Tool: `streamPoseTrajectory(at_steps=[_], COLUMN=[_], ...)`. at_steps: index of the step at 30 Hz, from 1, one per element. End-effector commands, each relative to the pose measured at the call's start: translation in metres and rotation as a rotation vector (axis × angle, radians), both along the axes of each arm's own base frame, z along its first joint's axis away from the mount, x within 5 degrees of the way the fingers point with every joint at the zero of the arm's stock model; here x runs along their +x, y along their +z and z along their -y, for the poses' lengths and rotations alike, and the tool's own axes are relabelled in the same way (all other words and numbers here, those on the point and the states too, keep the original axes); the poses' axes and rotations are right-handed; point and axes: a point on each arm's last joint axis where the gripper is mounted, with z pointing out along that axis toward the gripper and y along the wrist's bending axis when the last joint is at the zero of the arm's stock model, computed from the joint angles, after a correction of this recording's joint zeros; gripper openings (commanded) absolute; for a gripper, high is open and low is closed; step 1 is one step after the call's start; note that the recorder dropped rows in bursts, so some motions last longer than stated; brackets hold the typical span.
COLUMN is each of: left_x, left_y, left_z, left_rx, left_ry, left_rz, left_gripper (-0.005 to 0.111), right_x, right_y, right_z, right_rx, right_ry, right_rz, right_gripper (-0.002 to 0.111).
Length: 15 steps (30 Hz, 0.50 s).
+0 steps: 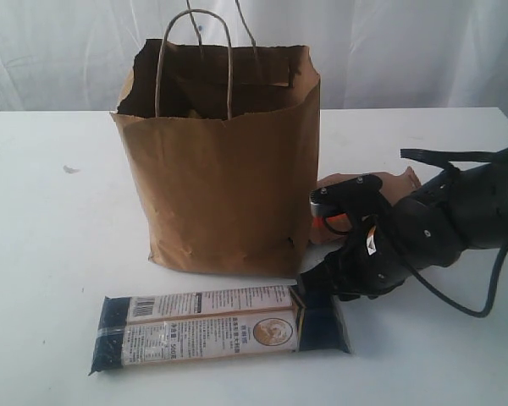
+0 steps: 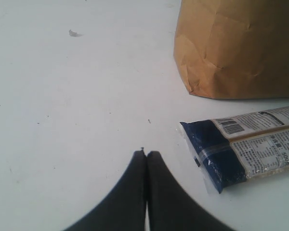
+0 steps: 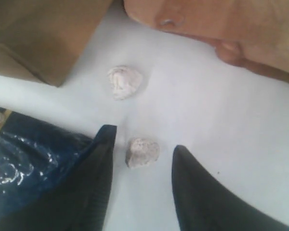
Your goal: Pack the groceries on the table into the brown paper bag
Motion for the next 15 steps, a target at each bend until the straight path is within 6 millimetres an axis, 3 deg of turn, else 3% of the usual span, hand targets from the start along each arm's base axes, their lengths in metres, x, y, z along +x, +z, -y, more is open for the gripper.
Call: streamPoseTrajectory(at_steps=[1,15], left_x=[-0.0002,-0.0002], left_y=[-0.0012,-0.0012], left_z=[0.0001,0.0001], left_rx=[-0.004,-0.004], left_ry=[0.001,0.001], left_rz=[-0.002,-0.002], left_gripper=[0.000,0.000], right_x=[0.0024,0.0012], right_y=[0.0016,0.0012], right_z=[0.0009,0.0001], right_rx=[-0.002,0.027], right_ry=[-0.002,-0.047], right_rz=[0.003,-0.021], right_gripper=[0.038,0.038])
